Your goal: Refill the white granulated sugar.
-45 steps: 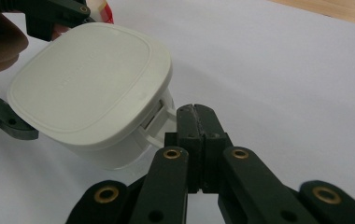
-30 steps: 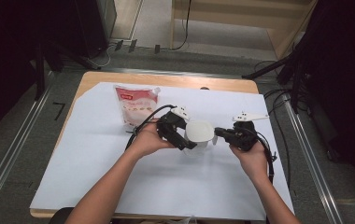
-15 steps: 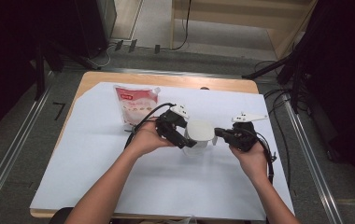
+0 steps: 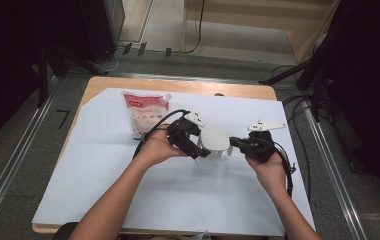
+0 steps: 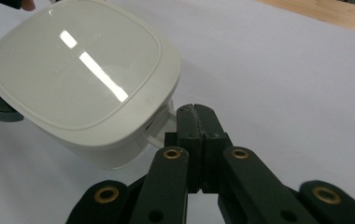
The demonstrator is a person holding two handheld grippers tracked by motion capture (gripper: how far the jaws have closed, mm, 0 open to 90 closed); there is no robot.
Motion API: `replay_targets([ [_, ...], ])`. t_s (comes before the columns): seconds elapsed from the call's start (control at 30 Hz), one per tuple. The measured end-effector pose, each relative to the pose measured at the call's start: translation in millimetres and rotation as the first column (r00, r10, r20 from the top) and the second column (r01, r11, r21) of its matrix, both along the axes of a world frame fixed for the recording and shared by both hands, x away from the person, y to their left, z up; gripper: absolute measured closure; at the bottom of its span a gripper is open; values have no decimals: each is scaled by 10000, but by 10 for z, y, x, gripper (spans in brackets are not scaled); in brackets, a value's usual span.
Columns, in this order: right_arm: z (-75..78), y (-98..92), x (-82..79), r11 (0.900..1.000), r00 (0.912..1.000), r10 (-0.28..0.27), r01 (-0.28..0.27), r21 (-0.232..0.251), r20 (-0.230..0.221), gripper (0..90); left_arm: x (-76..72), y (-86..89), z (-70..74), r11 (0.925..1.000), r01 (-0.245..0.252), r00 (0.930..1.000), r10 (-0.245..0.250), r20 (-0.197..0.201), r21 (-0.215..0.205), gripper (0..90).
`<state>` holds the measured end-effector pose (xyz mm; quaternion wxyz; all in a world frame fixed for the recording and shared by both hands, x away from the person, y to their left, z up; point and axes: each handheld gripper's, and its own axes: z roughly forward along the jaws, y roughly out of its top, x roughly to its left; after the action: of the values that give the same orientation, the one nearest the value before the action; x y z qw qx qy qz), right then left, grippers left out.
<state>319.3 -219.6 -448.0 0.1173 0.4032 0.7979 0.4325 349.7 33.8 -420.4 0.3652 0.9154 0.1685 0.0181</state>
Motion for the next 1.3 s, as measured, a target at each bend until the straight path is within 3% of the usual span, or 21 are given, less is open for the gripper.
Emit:
replay_targets([
  [0.2, -1, 0, -7, 10000, 10000, -28, 28, 50, -73, 900, -30, 33, 90, 9998, 67, 9993, -59, 369, -213, 238],
  [0.23, 0, 0, -10, 10000, 10000, -13, 13, 40, -87, 900, -31, 57, 121, 9986, 166, 9994, -151, 306, -500, 297],
  [0.27, -1, 0, -11, 10000, 10000, 22, -22, 43, -53, 900, -21, 95, 154, 9919, 449, 9986, -479, -223, -1190, 481],
  [0.3, -3, -1, -9, 9997, 9997, 200, -199, 146, -105, 900, -22, 91, 183, 9915, 83, 9999, -93, -71, -1301, 560],
  [0.33, -4, 15, -20, 9995, 9995, 270, -267, 184, -159, 900, -19, 76, 190, 9957, 112, 9999, -113, -7, -919, 543],
  [0.43, -2, 43, -47, 9995, 9997, 256, -255, -164, 47, 900, -51, 33, 176, 9981, 404, 9992, -401, 65, -474, 639],
  [0.63, -9, 27, -38, 9997, 9996, 253, -253, -39, -85, 900, -66, -64, 231, 9953, 767, 9961, -792, -398, -600, 812],
  [0.83, -10, -21, -34, 9990, 9990, 228, -214, 380, -378, 900, -15, -225, 244, 9943, 832, 9934, -881, -734, -665, 826],
  [1.0, -4, -64, -79, 9987, 9989, 216, -197, 465, -409, 900, 4, -338, 253, 9944, 898, 9931, -937, -712, -566, 805],
  [1.2, -29, -90, -130, 9980, 9978, 161, -120, 623, -649, 900, 20, -426, 272, 9938, 1047, 9872, -1083, -1173, -364, 807],
  [1.3, -32, -102, -162, 9976, 9976, 181, -135, 683, -672, 900, 35, -415, 280, 9939, 968, 9835, -1036, -1480, -523, 781],
])
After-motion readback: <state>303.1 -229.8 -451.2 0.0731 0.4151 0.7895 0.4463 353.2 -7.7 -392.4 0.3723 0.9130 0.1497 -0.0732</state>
